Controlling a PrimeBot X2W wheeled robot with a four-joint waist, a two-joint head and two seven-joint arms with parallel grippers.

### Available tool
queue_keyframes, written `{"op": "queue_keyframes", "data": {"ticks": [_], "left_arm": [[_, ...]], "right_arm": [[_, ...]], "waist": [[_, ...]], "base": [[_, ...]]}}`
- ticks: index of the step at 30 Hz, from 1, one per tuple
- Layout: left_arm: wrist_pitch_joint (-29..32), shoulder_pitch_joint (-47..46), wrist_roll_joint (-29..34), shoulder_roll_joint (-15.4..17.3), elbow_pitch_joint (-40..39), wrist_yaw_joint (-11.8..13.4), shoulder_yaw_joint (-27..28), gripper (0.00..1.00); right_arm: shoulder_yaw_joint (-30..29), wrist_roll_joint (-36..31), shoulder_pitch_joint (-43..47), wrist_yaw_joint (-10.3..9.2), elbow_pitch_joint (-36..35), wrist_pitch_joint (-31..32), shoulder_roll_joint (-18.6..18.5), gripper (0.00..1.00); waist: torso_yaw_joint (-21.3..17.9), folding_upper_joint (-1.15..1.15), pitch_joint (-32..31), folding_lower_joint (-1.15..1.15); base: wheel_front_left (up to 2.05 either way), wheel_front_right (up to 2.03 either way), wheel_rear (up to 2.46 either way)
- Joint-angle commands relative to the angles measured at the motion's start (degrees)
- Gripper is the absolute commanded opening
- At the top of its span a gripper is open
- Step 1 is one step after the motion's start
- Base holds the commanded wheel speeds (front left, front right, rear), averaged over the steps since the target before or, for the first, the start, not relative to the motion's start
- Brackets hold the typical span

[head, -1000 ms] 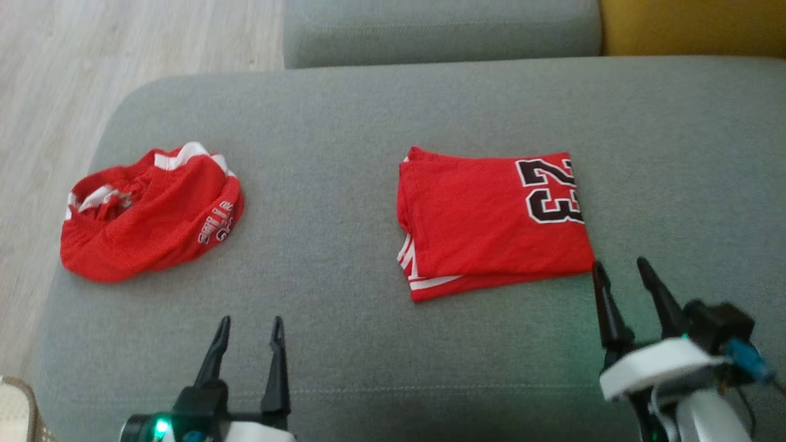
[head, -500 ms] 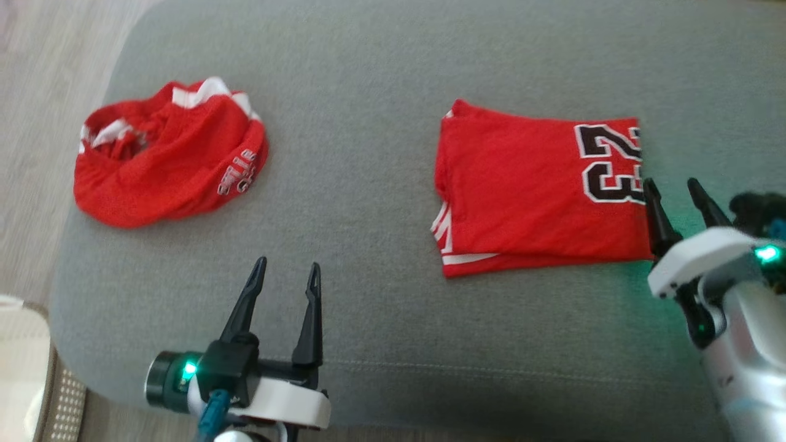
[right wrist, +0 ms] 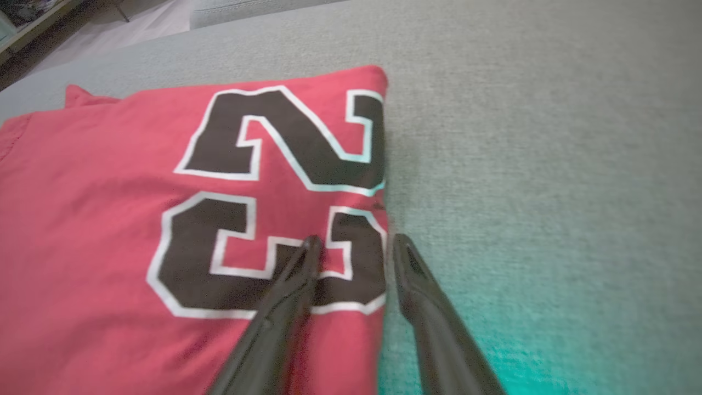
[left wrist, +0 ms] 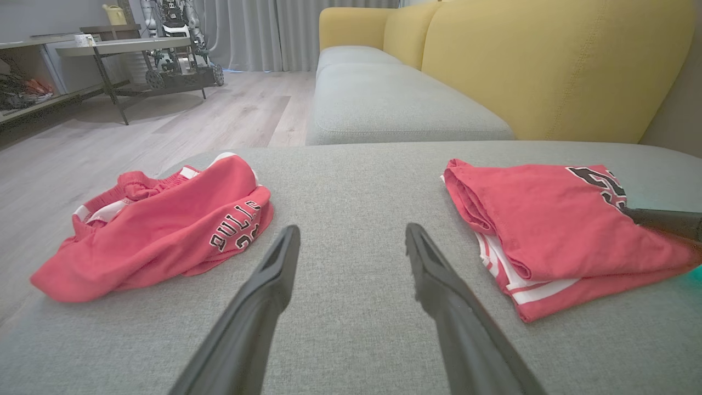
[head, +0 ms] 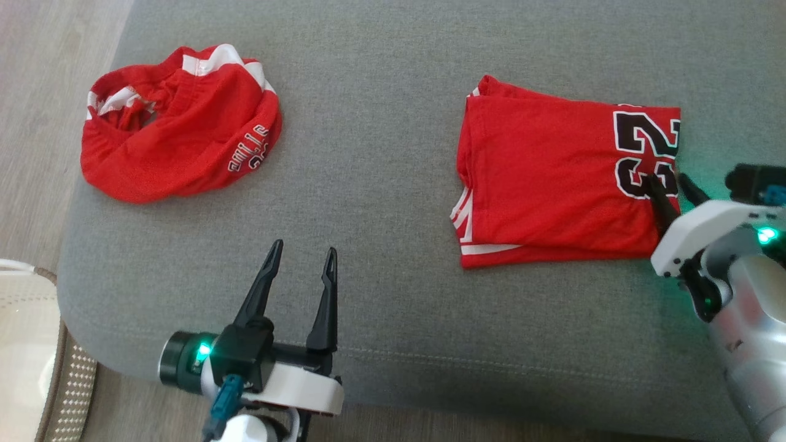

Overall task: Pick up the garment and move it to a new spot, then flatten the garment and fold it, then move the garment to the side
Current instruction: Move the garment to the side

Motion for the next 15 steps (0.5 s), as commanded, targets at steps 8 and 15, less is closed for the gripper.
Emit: {"op": "queue_keyframes", "data": {"ticks": [8,15], "left_arm": [[-0.7,-2.6,-0.2,-0.3,-1.6,0.7,1.8,1.00],[-0.7,-3.3,0.4,-0.3,-2.2,0.3,1.7,1.00]], "right_arm": [[4.8,2.6,-3.8,-0.02,1.1,-1.4,-3.7,0.00],[4.4,-1.2,-9.9,-0.02,3.7,-4.0,-8.6,0.00]], "waist": [[-1.1,0.00,0.6,0.00],[-4.3,0.00,2.3,0.00]], "base": [[0.00,0.00,0.00],[0.00,0.00,0.00]]}}
